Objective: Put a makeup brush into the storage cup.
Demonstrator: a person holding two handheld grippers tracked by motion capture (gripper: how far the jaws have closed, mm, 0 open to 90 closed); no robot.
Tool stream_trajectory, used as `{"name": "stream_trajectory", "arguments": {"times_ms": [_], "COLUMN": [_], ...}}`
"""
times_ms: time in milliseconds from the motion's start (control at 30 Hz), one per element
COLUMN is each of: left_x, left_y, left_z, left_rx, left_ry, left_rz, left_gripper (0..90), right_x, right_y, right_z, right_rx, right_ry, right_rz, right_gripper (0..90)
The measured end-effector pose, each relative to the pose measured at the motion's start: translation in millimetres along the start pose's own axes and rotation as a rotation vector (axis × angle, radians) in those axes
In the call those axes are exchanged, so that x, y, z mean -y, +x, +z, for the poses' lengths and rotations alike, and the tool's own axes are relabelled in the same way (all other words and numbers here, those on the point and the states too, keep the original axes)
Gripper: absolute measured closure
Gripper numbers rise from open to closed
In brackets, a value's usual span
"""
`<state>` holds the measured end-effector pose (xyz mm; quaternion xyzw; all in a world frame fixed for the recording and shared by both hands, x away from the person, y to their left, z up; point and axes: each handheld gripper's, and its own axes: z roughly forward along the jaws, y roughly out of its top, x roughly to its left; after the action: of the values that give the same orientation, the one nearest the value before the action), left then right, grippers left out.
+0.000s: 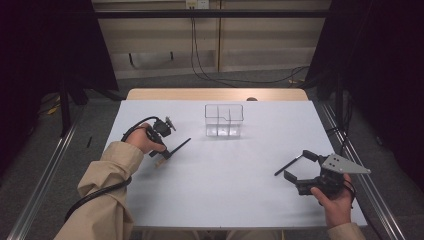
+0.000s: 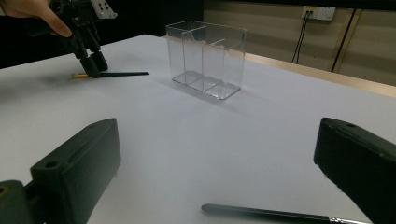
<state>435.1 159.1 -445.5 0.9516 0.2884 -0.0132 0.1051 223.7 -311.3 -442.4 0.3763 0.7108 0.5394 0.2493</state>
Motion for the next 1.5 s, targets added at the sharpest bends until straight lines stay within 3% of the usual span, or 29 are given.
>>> {"name": "stream_trajectory", "arguments": {"times_ms": [267, 300, 433, 500, 600, 967, 1133, 1167, 1400, 1467, 1500], "left_x": [-4.8, -6.4, -7.4, -8.0, -9.9, -14.0, -14.2, -13.3, -11.2, -11.5, -11.5], "left_y": [-6.7, -6.9, -6.6, -6.8, -7.8, -9.4, -9.8, -9.2, -7.8, -9.1, -9.1], "left_z": [1.2, 1.5, 2.3, 3.1, 2.8, 4.5, 4.4, 3.8, 2.2, 1.1, 1.1], "left_rx": [-0.025, -0.026, -0.026, -0.021, -0.027, -0.035, -0.039, -0.036, -0.023, 0.017, 0.017], "left_ry": [0.051, 0.066, 0.076, 0.072, 0.087, 0.120, 0.121, 0.113, 0.094, 0.093, 0.093], "left_rz": [0.039, 0.061, 0.071, 0.049, 0.059, 0.087, 0.079, 0.053, 0.042, 0.016, 0.016], "left_gripper": [72.0, 72.6, 74.0, 76.2, 83.6, 83.2, 83.9, 84.1, 84.4, 84.4, 84.4], "right_x": [0.2, 0.3, 0.2, 0.3, 0.3, 0.5, 0.5, 0.4, 1.0, 1.0, 1.0], "right_y": [-0.3, -0.4, 0.0, 0.2, 0.0, 0.0, 0.2, 0.0, -0.3, 0.0, 0.0], "right_z": [-0.6, -0.6, -0.9, -1.2, -1.6, -2.5, -3.0, -3.1, -1.8, -1.6, -1.6], "right_rx": [0.002, 0.003, 0.003, 0.004, 0.006, 0.007, 0.008, 0.007, 0.008, 0.005, 0.005], "right_ry": [0.001, 0.003, 0.002, 0.003, 0.003, 0.002, 0.003, 0.002, 0.011, 0.012, 0.012], "right_rz": [-0.003, -0.004, -0.003, -0.007, -0.009, -0.008, -0.011, -0.011, -0.015, -0.017, -0.017], "right_gripper": [0.1, 0.1, 0.1, 0.1, 0.1, 0.2, 0.2, 0.2, 0.3, 0.3, 0.3]}}
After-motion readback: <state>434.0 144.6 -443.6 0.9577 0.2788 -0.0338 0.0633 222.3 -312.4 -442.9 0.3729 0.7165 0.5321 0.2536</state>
